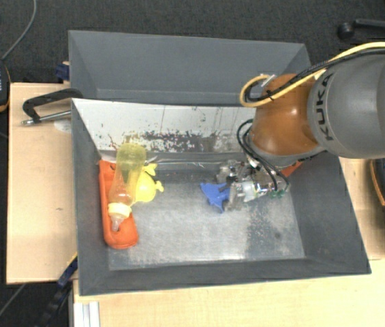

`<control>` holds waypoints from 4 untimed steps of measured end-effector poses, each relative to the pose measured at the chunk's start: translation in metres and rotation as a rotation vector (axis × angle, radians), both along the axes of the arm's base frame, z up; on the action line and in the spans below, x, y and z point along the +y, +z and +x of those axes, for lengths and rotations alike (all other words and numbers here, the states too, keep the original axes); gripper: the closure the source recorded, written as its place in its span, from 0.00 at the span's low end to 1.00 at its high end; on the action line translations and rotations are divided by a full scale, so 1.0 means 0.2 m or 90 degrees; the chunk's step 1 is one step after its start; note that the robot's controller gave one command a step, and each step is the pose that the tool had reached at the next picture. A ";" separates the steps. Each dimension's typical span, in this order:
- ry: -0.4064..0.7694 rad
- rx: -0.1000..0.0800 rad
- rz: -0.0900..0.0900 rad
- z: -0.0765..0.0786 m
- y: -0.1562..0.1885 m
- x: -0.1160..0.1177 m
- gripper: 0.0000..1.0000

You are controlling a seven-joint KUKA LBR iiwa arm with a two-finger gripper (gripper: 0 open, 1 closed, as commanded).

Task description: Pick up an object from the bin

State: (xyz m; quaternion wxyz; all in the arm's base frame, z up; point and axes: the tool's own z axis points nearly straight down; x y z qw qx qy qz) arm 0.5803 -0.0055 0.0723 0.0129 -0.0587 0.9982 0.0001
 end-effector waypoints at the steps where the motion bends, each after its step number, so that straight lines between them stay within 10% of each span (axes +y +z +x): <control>1: 0.000 0.001 0.000 -0.04 0.13 0.00 1.00; 4: -0.001 -0.007 0.001 0.07 0.68 -0.02 1.00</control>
Offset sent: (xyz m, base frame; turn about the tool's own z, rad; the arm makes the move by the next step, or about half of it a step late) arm 0.0039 0.0003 0.0390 -0.0408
